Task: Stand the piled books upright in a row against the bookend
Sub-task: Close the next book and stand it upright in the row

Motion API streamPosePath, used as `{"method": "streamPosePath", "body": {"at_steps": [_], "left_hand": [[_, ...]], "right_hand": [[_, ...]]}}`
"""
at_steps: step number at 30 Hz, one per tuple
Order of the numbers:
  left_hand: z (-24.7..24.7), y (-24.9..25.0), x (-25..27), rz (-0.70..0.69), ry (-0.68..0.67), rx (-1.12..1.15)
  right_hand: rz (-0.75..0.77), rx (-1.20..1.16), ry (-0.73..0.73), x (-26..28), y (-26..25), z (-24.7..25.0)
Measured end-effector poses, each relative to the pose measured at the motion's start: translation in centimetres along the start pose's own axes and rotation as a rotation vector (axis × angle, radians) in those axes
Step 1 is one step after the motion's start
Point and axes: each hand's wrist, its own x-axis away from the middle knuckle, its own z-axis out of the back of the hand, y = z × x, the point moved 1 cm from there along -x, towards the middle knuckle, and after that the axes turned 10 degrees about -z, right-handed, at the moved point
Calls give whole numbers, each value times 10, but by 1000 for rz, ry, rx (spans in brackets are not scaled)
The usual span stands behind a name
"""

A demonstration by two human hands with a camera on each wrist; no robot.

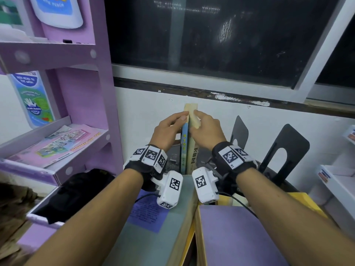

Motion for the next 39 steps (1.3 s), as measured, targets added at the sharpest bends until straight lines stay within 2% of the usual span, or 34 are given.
{"method": "streamPosePath", "body": {"at_steps": [10,17,26,33,39], "left_hand": [[-1,-1,-1,5,-19,46],[0,-2,-2,-8,-15,5],[0,-1,-2,9,-38,32],[3,-2,-2,11,-33,5],[4,-1,-1,8,-35,-18]], "right_hand": [[-53,5,-140,-6,3,12],[-143,-256,-331,-10,7,8],[-60,-220,-239,-2,10,11],[64,58,-168,0,6,12],[69,36,-176,3,7,8]]}}
